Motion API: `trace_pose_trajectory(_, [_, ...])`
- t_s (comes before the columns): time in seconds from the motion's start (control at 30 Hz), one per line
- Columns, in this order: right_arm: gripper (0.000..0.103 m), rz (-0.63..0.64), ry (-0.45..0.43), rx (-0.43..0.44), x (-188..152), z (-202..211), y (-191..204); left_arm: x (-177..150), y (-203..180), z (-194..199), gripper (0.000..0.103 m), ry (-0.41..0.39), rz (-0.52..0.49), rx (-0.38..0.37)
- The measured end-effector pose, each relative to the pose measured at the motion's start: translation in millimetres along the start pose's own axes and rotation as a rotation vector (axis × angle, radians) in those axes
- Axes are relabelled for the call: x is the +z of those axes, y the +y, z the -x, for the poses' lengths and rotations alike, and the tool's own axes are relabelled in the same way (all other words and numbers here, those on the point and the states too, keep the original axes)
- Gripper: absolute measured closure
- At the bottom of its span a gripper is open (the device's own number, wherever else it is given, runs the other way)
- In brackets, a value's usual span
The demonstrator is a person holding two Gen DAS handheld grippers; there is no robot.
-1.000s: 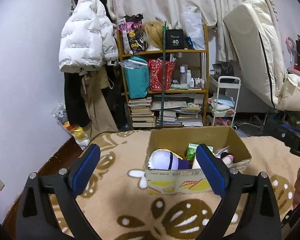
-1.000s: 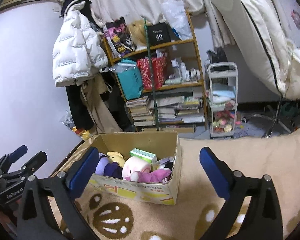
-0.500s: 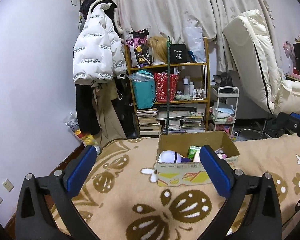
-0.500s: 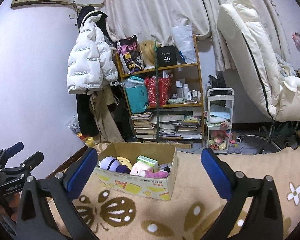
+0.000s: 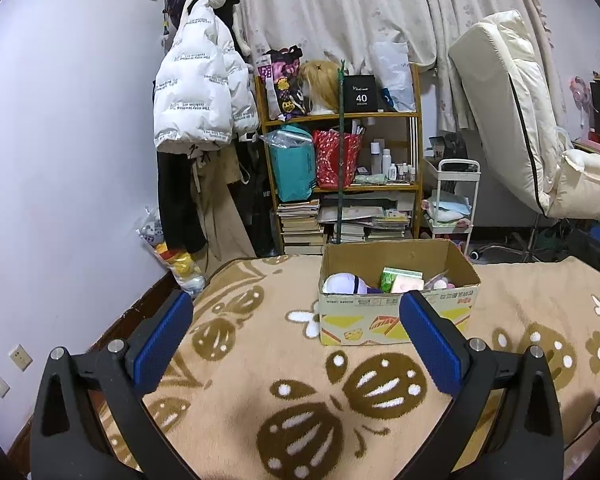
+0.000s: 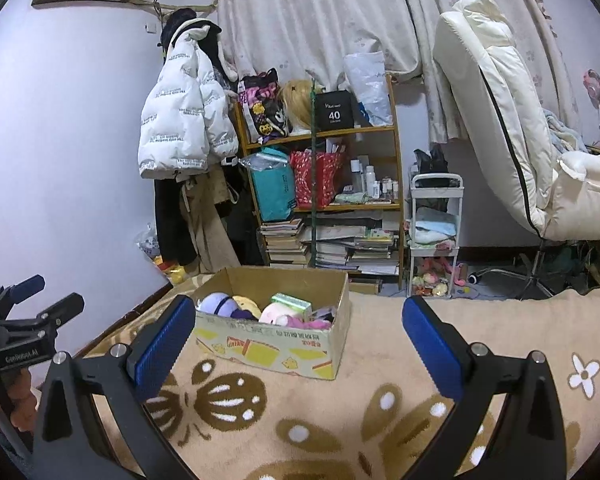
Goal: Organize soft objects
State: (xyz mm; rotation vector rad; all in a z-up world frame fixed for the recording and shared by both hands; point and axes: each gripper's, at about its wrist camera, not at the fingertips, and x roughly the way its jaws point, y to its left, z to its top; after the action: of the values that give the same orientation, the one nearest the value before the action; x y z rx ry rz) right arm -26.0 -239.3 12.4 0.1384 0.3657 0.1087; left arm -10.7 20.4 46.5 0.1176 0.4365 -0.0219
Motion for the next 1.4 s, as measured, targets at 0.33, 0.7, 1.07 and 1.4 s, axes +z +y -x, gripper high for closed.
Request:
trace_pose_trajectory(0.33, [0.0,-0.005,0.038,0.004,-11.6,-13.8,-5.1,-9.6,2.1,-19.1,0.001,0.033,0.012,-0.018])
trace_pose_trajectory(0.7, [0.0,0.008,0.061,0.005,-16.4,-21.2,-2.5,-15.7,-6.8,-28.7,0.001,0.064,-0.02,-0.02])
trace_pose_trajectory(1.07, [0.0,0.008,0.065,0.005,-18.0,-22.9,-2.3,-17.3,-9.4,-27.7,0.001,0.06,-0.03,-0.019])
trace_pose_trajectory(1.4, [0.0,0.008,0.065,0.005,-17.6,-23.1,-3.8,-18.6,-7.5,-26.2,0.001,0.056,-0.032,-0.003])
